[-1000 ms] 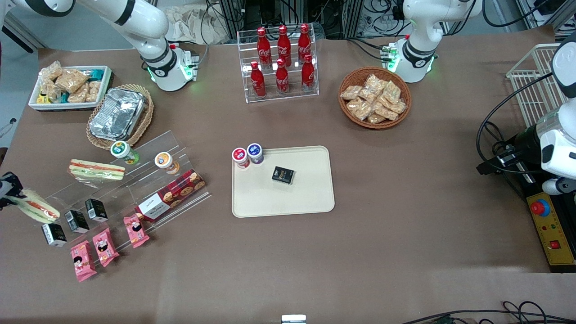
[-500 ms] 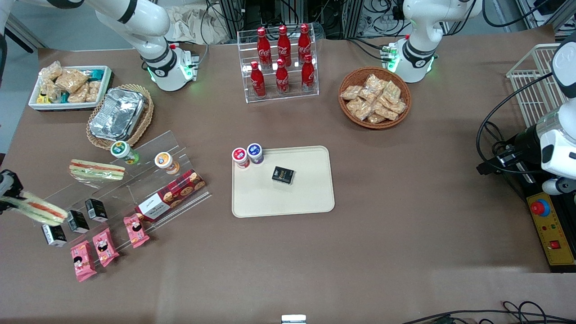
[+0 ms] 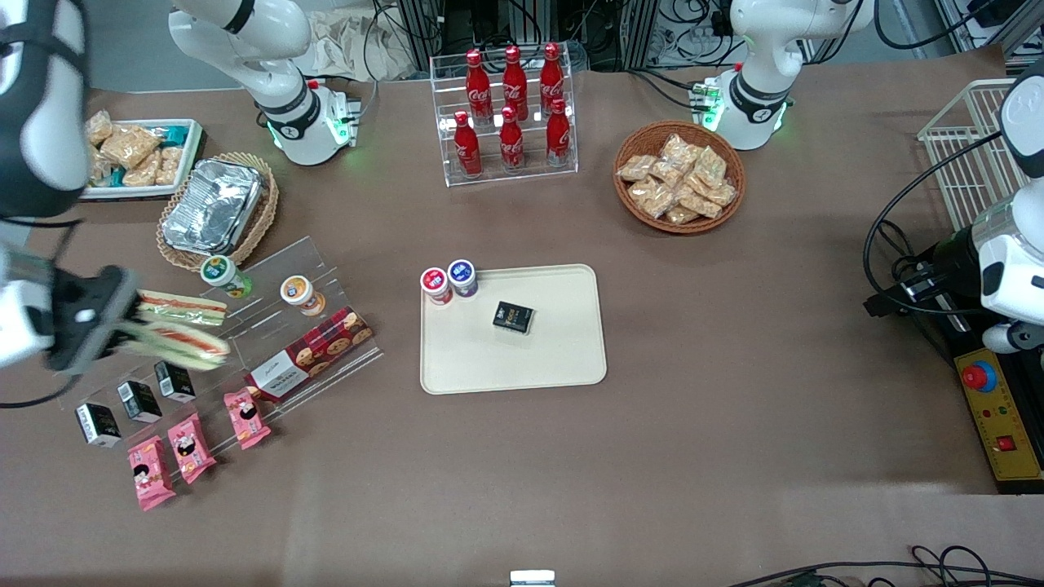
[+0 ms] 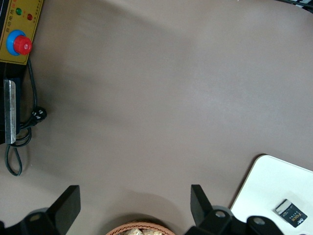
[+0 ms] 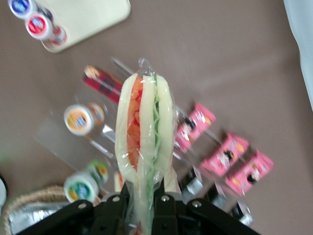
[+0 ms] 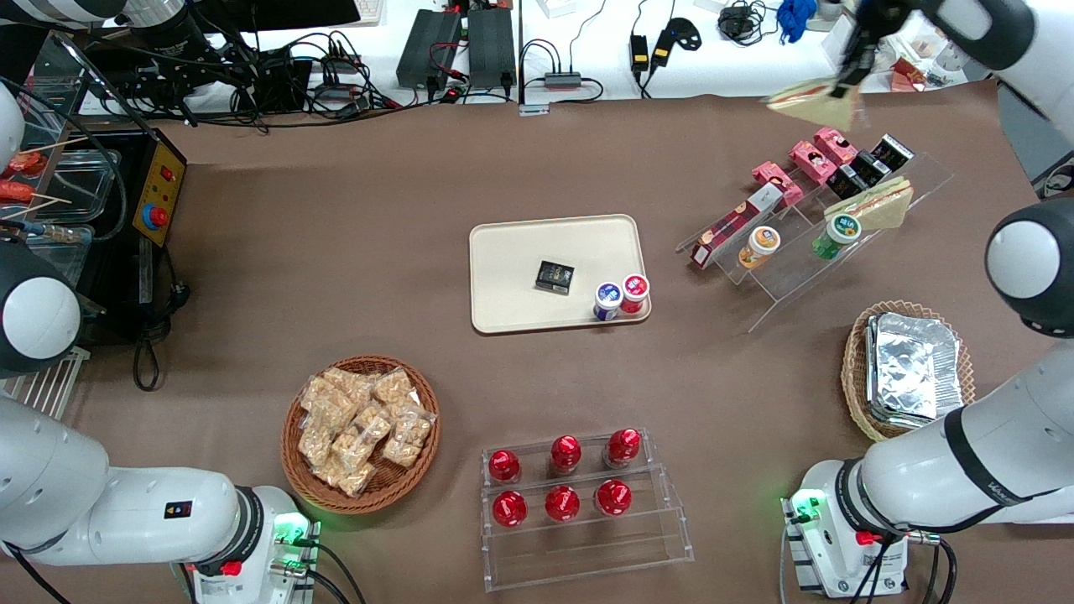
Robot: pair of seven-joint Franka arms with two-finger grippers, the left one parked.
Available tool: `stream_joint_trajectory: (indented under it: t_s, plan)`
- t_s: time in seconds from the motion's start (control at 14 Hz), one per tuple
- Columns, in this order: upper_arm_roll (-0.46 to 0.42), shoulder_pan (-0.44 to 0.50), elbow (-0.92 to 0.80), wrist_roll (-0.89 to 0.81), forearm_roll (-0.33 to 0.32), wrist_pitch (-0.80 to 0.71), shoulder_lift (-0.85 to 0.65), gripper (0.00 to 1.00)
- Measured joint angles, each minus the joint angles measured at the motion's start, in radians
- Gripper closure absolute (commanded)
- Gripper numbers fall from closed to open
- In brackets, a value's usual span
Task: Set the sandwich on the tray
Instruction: 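Carry the held sandwich over the white tray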
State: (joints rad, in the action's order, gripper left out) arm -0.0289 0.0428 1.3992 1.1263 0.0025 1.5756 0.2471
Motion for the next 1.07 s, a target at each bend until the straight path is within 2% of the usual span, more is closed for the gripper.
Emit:
stream_joint_trajectory:
  t_s: [0.36, 0.5, 0.71, 1.07]
  plan:
    - [0.000, 0.238, 0.012, -0.357, 0.065, 0.002, 0.022, 0.84]
    - [0.000, 0.321, 0.017, -0.443, 0.071, 0.058, 0.059, 0.83]
    - [0.001, 0.434, 0.022, -0.505, 0.071, 0.222, 0.146, 0.83]
    - [0.003, 0.520, 0.035, -0.510, 0.072, 0.468, 0.318, 0.82]
